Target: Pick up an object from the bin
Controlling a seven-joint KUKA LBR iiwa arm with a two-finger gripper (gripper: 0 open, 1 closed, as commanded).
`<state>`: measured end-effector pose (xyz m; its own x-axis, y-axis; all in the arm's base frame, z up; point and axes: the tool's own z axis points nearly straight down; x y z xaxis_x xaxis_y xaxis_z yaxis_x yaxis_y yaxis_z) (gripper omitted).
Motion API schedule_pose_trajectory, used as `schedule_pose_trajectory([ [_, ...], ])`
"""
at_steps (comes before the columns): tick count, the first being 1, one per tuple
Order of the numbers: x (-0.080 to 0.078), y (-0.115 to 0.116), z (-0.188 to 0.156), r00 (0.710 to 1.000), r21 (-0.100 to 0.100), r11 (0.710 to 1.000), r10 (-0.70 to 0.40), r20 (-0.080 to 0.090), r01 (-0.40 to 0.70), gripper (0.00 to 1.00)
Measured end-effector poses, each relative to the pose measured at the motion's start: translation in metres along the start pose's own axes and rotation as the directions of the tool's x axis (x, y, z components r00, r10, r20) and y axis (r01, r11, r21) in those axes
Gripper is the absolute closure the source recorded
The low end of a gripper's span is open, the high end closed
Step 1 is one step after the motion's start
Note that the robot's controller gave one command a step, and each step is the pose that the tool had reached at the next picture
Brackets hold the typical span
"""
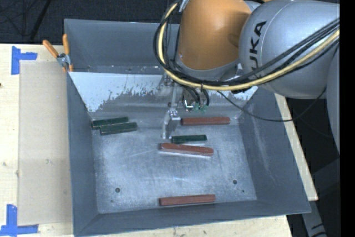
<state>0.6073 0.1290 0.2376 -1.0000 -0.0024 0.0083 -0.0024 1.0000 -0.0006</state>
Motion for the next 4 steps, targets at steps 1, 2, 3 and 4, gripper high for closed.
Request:
schedule_pose_trajectory([
  [1, -0.001, -0.001, -0.005, 1.000, -0.001, 1.000, 0.002, 0.008, -0.002, 0.00],
  [2, 0.010, -0.026, 0.047, 0.998, -0.001, 0.998, -0.060, 0.013, 0.060, 0.00],
  [3, 0.024, -0.059, 0.108, 0.998, -0.001, 0.999, -0.055, 0.011, 0.055, 0.00],
  [4, 0.037, -0.068, 0.161, 0.998, -0.003, 0.999, -0.052, 0.023, 0.052, 1.00],
])
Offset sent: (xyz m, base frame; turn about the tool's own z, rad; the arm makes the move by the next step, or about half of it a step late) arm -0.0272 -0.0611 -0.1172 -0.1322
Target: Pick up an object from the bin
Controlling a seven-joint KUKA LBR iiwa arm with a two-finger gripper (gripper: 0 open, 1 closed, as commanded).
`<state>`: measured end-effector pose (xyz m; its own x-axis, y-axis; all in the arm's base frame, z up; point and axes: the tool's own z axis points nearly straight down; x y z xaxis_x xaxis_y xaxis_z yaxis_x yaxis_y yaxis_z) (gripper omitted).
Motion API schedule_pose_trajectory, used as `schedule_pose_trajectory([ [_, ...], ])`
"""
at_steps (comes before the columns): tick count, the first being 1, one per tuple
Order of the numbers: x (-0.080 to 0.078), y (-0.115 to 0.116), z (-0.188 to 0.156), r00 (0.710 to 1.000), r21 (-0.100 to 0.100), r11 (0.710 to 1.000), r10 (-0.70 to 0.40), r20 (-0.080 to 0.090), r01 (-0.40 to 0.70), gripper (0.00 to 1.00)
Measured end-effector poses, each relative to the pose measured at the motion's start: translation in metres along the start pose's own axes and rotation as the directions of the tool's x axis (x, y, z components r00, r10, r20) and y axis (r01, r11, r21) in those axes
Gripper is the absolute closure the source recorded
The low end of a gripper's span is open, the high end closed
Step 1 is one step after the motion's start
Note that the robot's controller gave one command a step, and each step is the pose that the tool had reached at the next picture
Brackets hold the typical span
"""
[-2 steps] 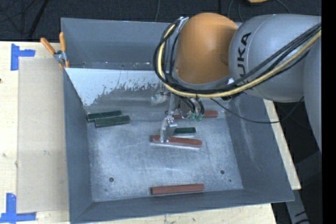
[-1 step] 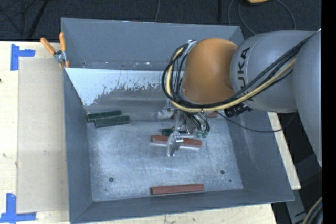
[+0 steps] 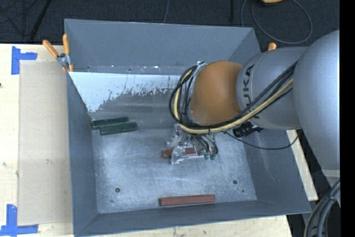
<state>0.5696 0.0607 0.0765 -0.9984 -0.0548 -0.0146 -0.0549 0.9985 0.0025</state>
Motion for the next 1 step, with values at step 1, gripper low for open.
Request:
schedule_pose_trajectory([
  [1, 0.0000, 0.0000, 0.0000, 1.000, 0.000, 1.000, 0.000, 0.000, 0.000, 1.00],
])
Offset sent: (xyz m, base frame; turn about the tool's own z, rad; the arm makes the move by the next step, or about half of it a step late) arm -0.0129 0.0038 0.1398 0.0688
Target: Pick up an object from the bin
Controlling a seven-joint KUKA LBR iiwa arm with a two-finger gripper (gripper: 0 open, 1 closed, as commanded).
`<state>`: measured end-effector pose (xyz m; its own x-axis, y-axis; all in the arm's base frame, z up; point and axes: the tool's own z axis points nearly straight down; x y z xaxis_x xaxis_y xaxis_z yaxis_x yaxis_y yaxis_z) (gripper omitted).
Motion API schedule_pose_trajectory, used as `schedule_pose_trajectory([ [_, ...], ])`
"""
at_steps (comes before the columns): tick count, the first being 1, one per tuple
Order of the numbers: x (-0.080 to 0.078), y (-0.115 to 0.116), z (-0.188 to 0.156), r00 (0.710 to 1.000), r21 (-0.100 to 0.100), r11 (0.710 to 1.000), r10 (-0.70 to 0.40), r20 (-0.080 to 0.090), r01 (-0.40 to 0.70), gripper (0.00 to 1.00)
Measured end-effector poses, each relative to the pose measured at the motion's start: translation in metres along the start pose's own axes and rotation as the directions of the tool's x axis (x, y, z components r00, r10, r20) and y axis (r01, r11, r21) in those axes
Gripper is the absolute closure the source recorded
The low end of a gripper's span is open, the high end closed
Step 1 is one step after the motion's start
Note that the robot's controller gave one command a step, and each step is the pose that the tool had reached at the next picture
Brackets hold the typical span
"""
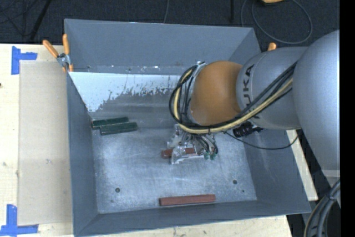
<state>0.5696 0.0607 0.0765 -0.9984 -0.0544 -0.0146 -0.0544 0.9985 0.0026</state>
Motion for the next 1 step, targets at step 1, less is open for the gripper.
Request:
schedule_pose_trajectory([
  [1, 0.0102, 0.0048, -0.1396, 0.998, 0.003, 0.998, 0.068, -0.013, -0.068, 1.00],
])
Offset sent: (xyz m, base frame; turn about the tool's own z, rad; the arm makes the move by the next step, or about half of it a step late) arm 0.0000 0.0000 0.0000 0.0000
